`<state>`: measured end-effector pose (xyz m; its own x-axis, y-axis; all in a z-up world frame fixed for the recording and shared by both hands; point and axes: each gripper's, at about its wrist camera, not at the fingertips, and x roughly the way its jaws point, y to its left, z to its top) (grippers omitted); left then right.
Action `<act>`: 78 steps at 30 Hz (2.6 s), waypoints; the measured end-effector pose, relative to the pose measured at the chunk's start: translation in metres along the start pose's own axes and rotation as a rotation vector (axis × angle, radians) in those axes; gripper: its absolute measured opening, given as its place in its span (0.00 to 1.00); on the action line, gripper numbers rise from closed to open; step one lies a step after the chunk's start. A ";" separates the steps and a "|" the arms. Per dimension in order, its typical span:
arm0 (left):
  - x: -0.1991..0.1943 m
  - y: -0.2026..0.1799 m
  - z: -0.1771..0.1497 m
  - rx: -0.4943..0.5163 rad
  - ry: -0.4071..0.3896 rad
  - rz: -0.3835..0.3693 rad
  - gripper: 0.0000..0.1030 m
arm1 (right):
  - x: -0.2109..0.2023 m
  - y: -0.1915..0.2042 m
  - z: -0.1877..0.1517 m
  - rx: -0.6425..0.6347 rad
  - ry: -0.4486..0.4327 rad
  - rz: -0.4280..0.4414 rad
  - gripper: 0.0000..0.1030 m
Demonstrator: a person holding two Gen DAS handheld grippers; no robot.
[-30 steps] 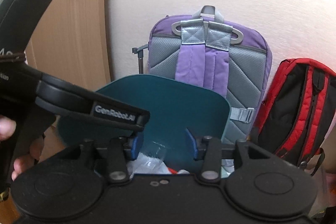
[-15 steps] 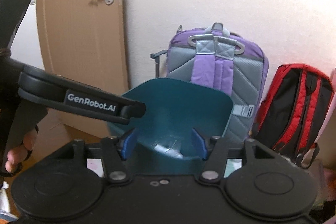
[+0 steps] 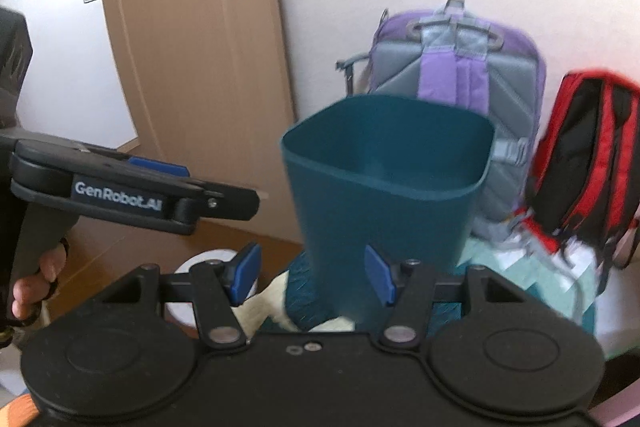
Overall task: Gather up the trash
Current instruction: 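Lower both tools back down to the floor trash, then grasp the Merry Christmas gift bag with the left tool while the right tool grasps the orange wrapper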
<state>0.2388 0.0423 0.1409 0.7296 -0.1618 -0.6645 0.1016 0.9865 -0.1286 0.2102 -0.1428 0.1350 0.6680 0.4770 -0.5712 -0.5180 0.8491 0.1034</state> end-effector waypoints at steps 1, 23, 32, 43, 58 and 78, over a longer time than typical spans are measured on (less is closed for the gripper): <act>0.001 0.005 -0.006 -0.007 -0.001 0.004 0.95 | 0.004 0.001 -0.006 0.013 0.016 0.015 0.56; 0.194 0.127 -0.188 0.092 0.373 0.108 0.95 | 0.207 0.004 -0.222 0.002 0.532 0.003 0.56; 0.282 0.165 -0.257 0.089 0.534 0.119 0.95 | 0.278 0.021 -0.306 -0.050 0.738 0.125 0.56; 0.363 0.177 -0.346 0.154 0.689 0.105 0.94 | 0.320 0.058 -0.422 -0.302 0.986 0.265 0.56; 0.429 0.166 -0.412 0.314 0.776 0.044 0.94 | 0.370 0.074 -0.485 -0.439 1.028 0.348 0.56; 0.439 0.164 -0.415 0.255 0.760 0.036 0.18 | 0.373 0.066 -0.492 -0.444 0.975 0.347 0.27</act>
<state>0.2952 0.1219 -0.4772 0.0846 -0.0127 -0.9963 0.3050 0.9523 0.0137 0.1618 -0.0202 -0.4715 -0.1510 0.1257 -0.9805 -0.8686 0.4566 0.1924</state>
